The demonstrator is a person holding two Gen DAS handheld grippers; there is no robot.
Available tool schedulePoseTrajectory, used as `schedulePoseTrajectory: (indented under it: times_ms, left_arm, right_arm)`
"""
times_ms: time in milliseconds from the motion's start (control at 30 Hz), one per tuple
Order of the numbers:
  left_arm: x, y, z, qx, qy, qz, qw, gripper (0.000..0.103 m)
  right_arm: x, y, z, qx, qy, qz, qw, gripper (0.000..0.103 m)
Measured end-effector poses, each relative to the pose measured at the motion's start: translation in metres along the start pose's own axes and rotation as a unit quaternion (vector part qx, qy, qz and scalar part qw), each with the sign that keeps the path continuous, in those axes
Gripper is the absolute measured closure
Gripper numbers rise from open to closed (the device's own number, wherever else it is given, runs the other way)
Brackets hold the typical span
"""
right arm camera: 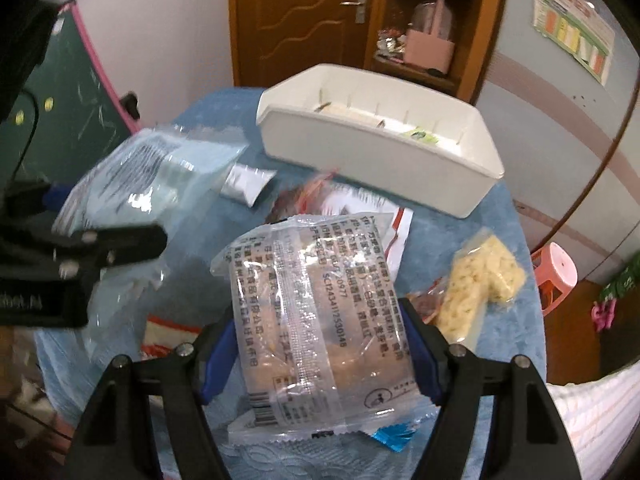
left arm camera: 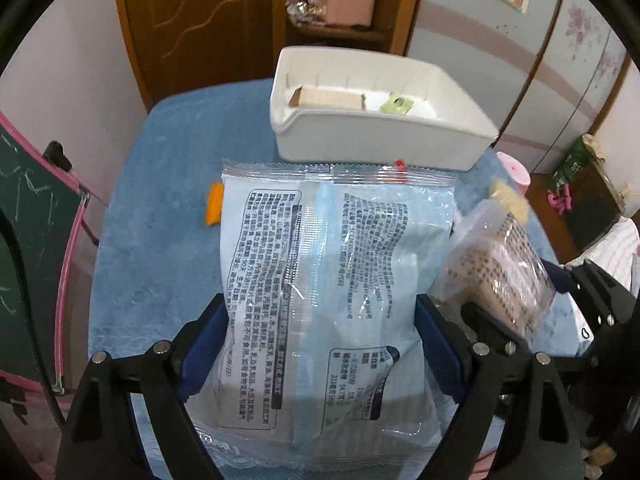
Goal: Organize snacks
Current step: 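Carry both clear bags into the white bin and open both tools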
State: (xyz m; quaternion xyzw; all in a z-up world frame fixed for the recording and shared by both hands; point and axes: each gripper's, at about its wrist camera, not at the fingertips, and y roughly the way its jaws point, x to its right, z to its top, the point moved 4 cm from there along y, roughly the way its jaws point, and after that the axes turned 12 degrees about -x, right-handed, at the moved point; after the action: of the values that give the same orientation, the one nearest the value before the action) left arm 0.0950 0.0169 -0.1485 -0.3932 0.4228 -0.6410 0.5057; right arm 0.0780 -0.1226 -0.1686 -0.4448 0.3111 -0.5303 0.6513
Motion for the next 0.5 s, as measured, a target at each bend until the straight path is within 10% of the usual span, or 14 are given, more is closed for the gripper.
schedulePoseTrajectory:
  times_ms: [500]
  left_arm:
    - [0.013, -0.077, 0.092, 0.109, 0.038, 0.03, 0.9929, 0.015]
  right_arm:
    - [0.079, -0.069, 0.096, 0.081, 0.079, -0.012, 0.994, 0.029]
